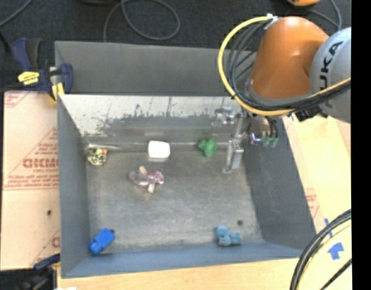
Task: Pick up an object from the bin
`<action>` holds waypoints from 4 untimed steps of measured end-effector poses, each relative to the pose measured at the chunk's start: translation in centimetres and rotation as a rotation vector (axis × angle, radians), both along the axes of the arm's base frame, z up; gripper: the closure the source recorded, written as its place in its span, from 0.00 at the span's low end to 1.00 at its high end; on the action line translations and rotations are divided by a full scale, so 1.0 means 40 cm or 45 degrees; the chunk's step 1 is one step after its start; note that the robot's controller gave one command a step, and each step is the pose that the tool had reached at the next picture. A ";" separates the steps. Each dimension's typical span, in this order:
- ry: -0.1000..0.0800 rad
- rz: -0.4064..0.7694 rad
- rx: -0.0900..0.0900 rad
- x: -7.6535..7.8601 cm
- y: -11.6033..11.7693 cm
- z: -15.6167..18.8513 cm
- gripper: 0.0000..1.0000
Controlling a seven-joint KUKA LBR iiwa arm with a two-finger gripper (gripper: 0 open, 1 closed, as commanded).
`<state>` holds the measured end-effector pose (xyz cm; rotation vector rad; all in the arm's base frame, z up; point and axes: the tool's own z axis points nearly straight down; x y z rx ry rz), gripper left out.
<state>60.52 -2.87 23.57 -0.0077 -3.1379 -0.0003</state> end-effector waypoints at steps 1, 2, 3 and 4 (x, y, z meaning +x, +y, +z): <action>-0.011 0.000 -0.001 0.003 0.000 0.013 0.00; -0.017 0.003 -0.002 0.053 -0.035 -0.139 0.00; -0.006 -0.322 0.000 0.078 -0.043 -0.224 0.00; -0.022 -0.422 -0.001 0.095 -0.073 -0.213 0.00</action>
Offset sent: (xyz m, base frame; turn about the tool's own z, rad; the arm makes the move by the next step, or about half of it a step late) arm 0.0492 -0.0350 -0.1657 -0.0048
